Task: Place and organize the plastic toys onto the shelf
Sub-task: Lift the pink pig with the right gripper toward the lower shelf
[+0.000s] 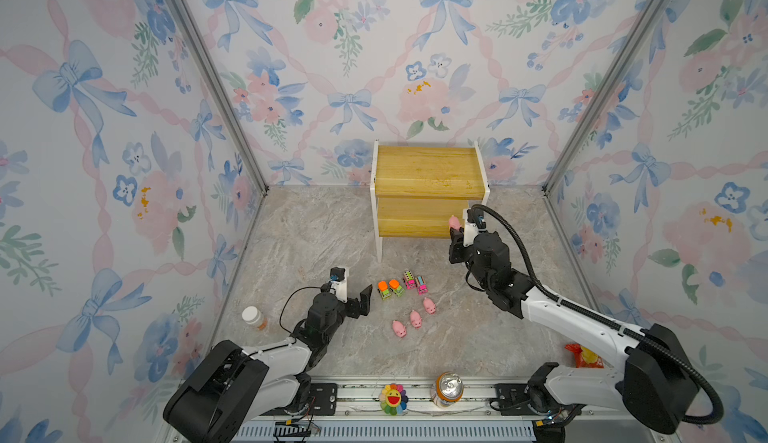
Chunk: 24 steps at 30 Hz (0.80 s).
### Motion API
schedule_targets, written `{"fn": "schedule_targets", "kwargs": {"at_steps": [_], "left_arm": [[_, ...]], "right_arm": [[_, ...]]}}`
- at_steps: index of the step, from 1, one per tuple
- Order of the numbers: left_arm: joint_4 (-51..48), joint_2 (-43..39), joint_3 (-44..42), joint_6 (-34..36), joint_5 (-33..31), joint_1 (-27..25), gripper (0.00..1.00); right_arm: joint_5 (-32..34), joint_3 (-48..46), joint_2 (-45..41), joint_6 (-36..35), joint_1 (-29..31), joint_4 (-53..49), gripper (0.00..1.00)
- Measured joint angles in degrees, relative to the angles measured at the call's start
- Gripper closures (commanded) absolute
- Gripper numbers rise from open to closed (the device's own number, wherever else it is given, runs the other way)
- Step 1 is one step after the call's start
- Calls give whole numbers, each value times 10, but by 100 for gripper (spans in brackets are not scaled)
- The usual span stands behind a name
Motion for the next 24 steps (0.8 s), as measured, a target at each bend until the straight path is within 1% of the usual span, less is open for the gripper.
{"fn": "schedule_targets", "kwargs": {"at_steps": [11,24], "left_arm": [[0,0,0,0,0,0,2],[0,0,0,0,0,0,2]], "right_arm": [[40,43,47,26,-3,-27,75],[76,60,83,61,-13,-63,75]]}}
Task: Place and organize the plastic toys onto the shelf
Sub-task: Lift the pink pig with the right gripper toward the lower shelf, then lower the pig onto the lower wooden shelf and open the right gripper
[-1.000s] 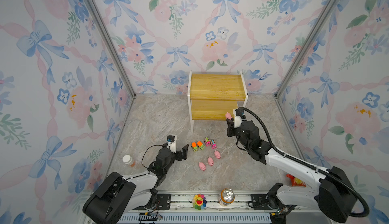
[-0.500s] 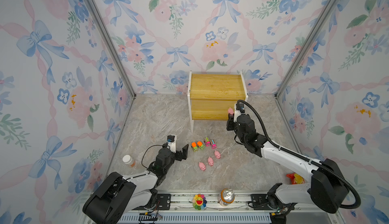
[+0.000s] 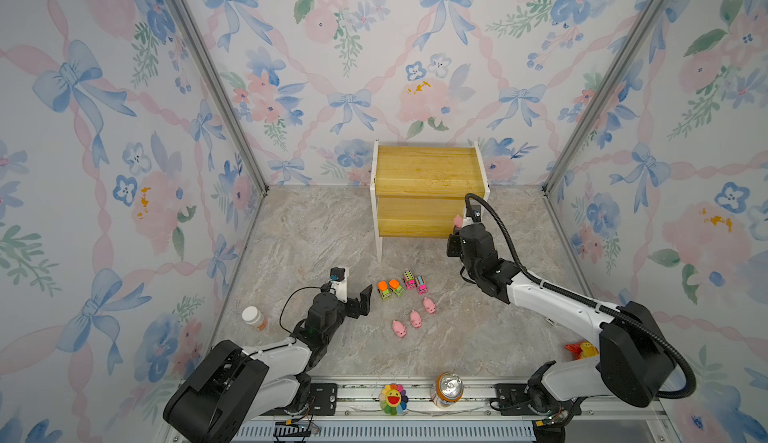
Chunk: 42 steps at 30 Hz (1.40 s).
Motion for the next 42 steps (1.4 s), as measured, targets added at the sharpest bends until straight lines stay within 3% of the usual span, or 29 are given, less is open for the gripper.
{"fn": "schedule_targets", "kwargs": {"at_steps": [35,42], "left_arm": [[0,1,0,0,0,0,2],[0,1,0,0,0,0,2]], "right_arm": [[0,37,52,12,-12,-26,75],[-1,42,59,12,-13,-24,71]]}}
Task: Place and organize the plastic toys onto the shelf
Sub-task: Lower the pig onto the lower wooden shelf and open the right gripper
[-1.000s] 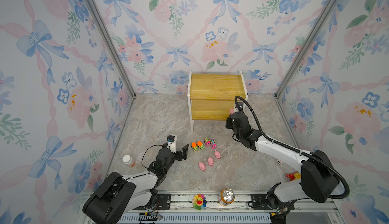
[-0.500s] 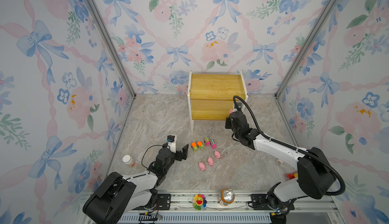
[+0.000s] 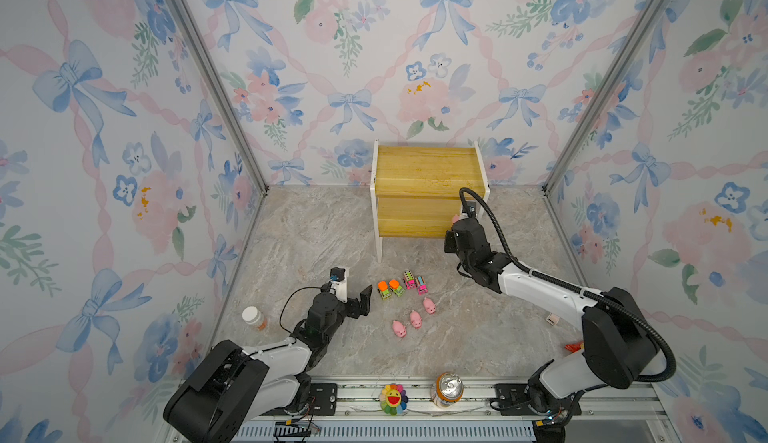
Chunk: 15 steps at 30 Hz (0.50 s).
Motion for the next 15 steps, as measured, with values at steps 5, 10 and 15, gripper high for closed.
{"fn": "schedule_targets", "kwargs": {"at_steps": [5,10,15], "left_arm": [[0,0,0,0,0,0,2],[0,0,0,0,0,0,2],[0,0,0,0,0,0,2]], "right_arm": [[-4,0,1,2,0,2,65],[-4,0,1,2,0,2,59],[-5,0,-1,1,3,-1,51]]}}
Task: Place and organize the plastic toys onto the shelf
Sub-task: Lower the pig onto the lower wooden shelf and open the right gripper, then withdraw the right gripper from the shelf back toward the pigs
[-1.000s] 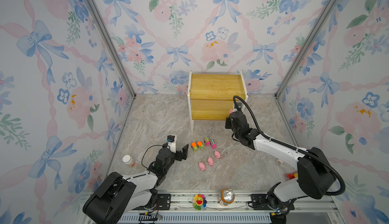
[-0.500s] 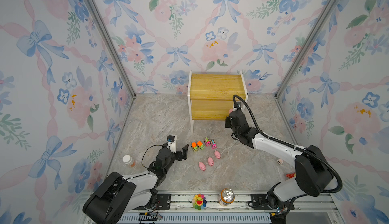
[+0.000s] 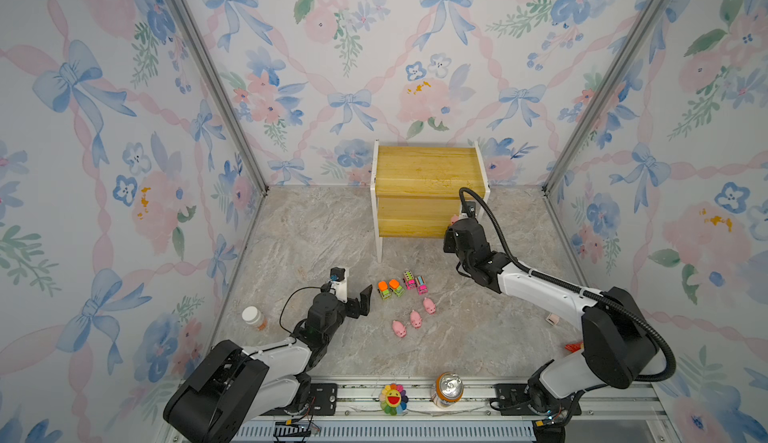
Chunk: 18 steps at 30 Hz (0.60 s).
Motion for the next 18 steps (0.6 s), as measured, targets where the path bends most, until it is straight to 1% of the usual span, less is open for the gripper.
{"fn": "schedule_targets", "kwargs": {"at_steps": [11,18], "left_arm": [[0,0,0,0,0,0,2],[0,0,0,0,0,0,2]], "right_arm": [[22,0,-26,-6,42,-62,37],[22,-32,-81,-10,68,-140,31]]}}
